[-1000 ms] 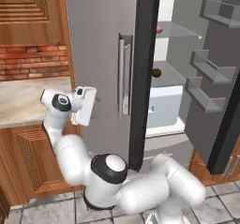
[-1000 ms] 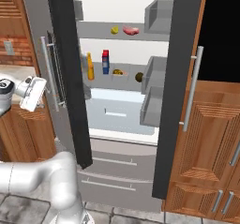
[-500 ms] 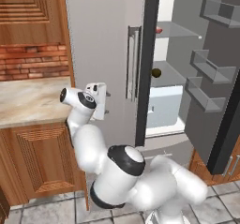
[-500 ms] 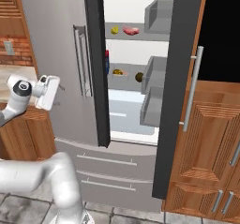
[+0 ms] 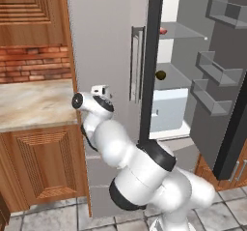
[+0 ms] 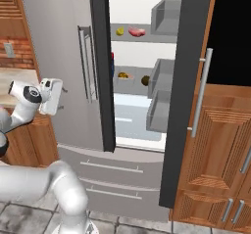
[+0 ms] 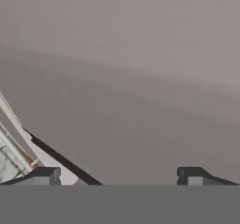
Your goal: Place the tupperware on the second highest shelf of the fridge. Make space for the tupperware among the existing items by rearranging them on the shelves if needed. Close the fridge door when finished.
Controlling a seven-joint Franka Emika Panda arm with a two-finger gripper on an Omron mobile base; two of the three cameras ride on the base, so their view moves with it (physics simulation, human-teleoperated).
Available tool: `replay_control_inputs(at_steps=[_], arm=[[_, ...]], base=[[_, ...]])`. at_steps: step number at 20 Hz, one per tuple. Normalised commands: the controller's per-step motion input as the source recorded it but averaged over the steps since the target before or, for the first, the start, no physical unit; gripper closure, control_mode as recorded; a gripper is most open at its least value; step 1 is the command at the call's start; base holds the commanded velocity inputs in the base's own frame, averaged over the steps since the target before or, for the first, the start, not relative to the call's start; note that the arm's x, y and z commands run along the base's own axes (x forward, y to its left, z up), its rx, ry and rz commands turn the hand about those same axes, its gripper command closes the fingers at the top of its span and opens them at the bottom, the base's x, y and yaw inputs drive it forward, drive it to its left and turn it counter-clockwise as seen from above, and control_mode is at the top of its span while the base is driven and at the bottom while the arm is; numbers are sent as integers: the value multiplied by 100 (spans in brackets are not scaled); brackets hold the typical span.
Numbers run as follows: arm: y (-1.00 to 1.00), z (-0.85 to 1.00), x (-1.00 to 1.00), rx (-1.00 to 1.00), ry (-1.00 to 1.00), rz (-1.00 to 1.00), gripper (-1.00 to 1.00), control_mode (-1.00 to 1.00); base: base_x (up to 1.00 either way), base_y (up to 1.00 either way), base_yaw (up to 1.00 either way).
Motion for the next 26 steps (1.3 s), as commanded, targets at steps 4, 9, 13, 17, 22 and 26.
replay_control_inputs(at_steps=[4,9,13,17,22,26], arm=[[-2,56,-99,19,-35,27,-100,-100],[-35,84,-76,35,-23,-3,-100,-100],[-81,72,-62,55,-9,-31,-100,-100],[-78,26,-77,57,-10,-34,-100,-100],[-48,34,-87,54,-17,-33,-100,-100],[-72,16,-58,66,-21,-24,-100,-100]], base=[[0,0,0],[0,0,0],[0,0,0],[0,0,0],[0,0,0],[0,0,0]])
